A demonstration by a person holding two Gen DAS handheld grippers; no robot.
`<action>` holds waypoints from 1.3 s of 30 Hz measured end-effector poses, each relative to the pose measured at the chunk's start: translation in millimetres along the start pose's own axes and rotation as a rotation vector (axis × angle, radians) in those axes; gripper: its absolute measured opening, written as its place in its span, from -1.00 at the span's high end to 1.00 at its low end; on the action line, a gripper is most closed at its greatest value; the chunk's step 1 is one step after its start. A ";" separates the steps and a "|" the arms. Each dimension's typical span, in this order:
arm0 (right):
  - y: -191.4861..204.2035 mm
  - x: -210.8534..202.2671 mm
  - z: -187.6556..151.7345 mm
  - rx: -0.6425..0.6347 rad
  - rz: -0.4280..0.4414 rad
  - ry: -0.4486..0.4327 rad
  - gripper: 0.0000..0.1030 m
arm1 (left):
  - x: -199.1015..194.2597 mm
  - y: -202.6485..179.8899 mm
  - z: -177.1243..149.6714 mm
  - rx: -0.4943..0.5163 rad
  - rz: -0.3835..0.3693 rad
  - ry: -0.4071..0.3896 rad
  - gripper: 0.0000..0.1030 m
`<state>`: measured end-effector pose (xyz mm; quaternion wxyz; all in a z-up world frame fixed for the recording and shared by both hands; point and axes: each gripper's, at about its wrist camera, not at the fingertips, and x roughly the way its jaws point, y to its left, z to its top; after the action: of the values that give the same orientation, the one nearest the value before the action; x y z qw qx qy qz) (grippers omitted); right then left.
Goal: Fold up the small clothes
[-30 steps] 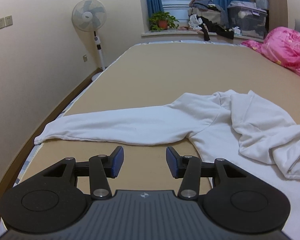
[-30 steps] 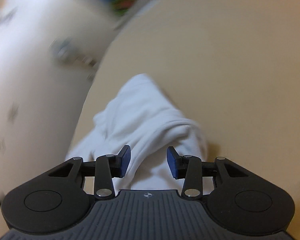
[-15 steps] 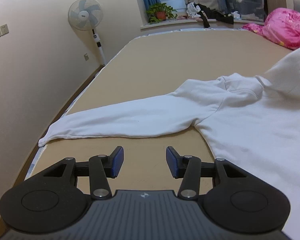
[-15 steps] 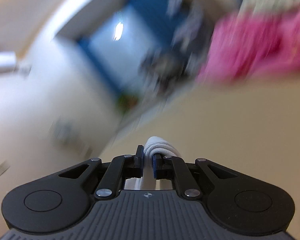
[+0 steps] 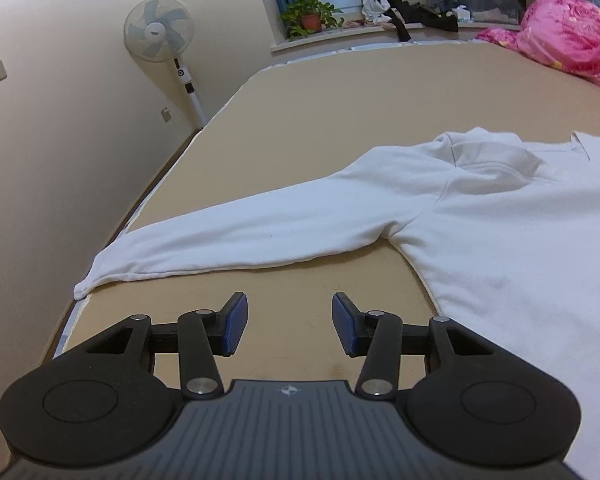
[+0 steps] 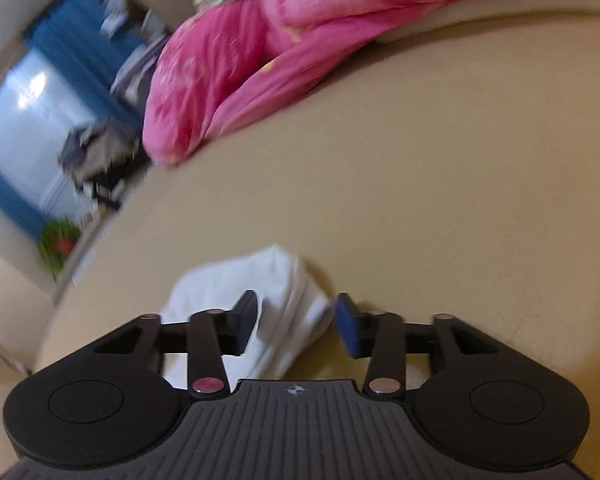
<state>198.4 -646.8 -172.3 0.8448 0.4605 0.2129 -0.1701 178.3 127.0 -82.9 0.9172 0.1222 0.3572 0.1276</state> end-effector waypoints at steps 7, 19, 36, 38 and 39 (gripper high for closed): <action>11.1 16.3 3.3 0.073 0.164 0.038 0.69 | 4.2 -3.7 -1.6 0.013 0.015 0.011 -0.01; 15.3 -18.7 -42.4 0.064 -0.079 -0.113 0.76 | 8.7 2.0 0.2 -0.004 0.017 0.009 -0.01; 93.9 136.1 55.7 -0.517 0.019 0.239 0.79 | 16.0 0.7 -1.8 0.022 0.037 0.029 -0.02; 103.5 128.6 51.2 -0.622 0.061 0.222 0.91 | 17.1 0.9 -2.3 0.027 0.039 0.031 -0.02; 102.1 118.6 60.2 -0.588 0.068 0.131 0.91 | 17.4 1.2 -2.3 0.028 0.039 0.031 -0.02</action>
<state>360.9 -655.9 -132.3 0.9315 0.2132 0.2916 -0.0425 188.9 134.1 -95.1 0.9070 0.1399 0.3706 0.1426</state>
